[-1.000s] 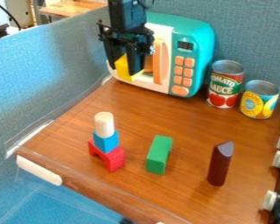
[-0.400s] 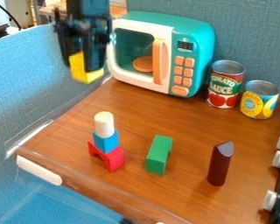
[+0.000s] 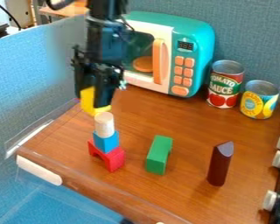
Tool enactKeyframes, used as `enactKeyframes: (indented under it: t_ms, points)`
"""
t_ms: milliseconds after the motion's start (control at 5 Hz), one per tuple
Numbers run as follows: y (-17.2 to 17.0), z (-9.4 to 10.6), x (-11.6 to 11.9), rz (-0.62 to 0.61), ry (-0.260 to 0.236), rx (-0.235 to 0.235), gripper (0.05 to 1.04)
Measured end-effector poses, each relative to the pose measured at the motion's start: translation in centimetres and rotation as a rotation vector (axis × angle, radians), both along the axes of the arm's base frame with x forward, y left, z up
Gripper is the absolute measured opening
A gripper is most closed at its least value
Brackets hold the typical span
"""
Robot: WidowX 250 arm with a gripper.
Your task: Put the yellow cube on top of the white cylinder
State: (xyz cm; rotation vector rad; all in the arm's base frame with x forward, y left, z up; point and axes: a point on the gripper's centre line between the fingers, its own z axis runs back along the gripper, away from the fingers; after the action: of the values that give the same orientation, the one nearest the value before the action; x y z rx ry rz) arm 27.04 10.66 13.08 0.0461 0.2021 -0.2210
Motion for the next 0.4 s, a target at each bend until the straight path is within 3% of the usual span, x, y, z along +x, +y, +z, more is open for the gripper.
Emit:
enactKeyframes:
  t_ms: [400]
  points:
    - [-0.73,-1.03,0.28,-0.028,-0.022,-0.008,0.571]
